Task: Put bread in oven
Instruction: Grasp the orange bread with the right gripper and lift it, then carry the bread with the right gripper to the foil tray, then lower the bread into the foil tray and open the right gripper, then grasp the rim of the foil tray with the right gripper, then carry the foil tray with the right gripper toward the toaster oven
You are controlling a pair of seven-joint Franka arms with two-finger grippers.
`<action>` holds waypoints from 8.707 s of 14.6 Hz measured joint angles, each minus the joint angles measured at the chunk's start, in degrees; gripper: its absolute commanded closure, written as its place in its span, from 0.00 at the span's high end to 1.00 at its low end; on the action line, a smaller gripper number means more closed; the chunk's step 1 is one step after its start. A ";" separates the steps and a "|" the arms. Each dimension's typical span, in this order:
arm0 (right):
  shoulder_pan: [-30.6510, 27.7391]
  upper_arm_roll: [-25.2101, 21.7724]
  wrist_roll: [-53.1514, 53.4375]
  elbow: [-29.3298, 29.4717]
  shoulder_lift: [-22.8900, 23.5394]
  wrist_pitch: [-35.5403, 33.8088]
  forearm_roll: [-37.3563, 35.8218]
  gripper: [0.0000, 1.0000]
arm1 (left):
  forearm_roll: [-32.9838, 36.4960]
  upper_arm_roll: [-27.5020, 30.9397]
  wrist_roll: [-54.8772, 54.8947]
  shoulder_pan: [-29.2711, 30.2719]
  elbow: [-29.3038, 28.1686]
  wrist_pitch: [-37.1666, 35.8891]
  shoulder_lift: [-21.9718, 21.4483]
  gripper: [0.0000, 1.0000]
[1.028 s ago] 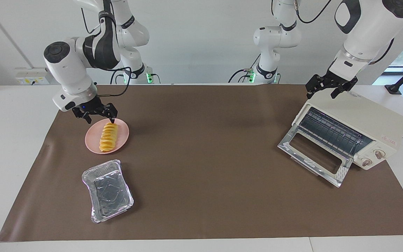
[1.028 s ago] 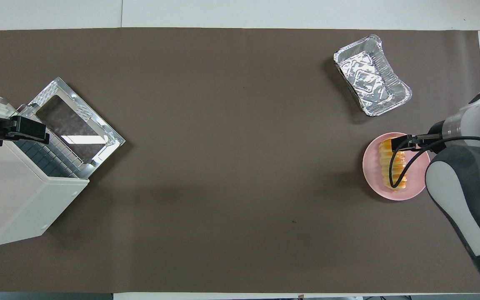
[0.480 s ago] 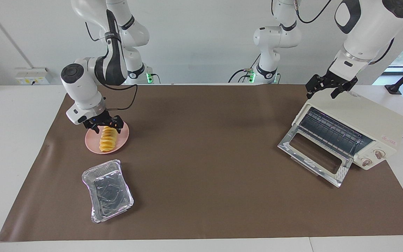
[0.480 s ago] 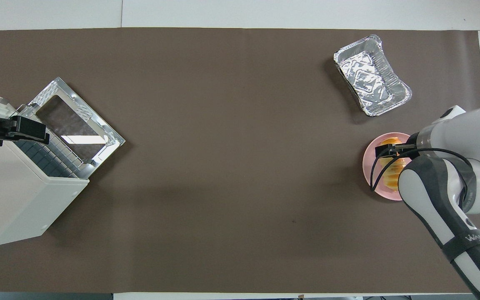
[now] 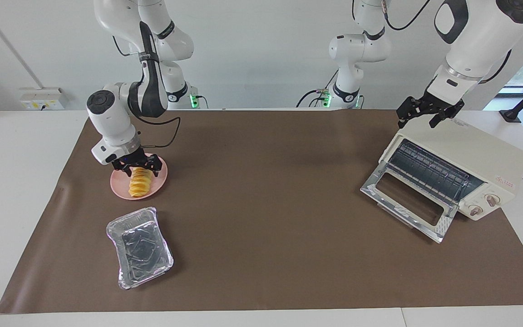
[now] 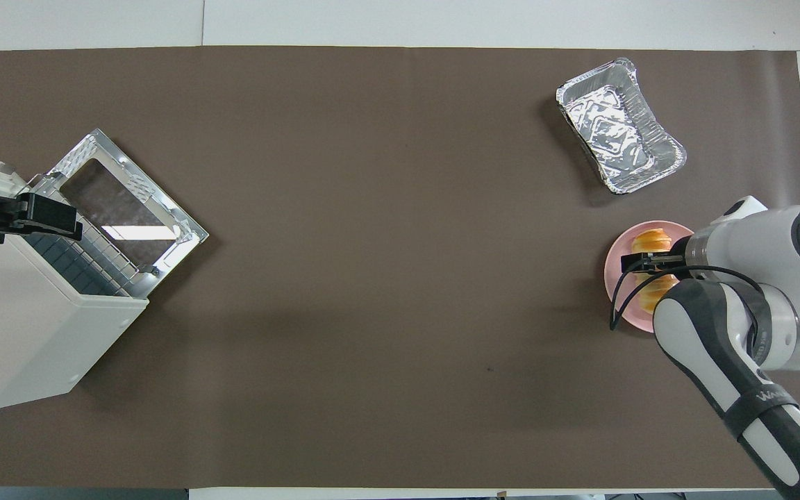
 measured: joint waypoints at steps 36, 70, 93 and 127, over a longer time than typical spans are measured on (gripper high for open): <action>-1.91 0.01 -21.93 41.55 14.18 -24.13 3.00 0.47 | 0.00 0.00 0.00 0.00 0.00 0.00 0.00 1.00; 1.90 0.50 -21.05 56.79 34.22 -18.38 3.39 1.00 | 0.00 0.00 0.00 0.00 0.00 0.00 0.00 1.00; -6.55 3.68 -35.89 69.96 45.10 -23.58 5.49 0.97 | 0.00 0.00 0.00 0.00 0.00 0.00 0.00 1.00; 12.37 4.74 -12.84 70.63 38.91 -27.65 5.93 0.00 | 0.01 0.42 -5.49 0.06 -0.01 0.17 0.00 1.00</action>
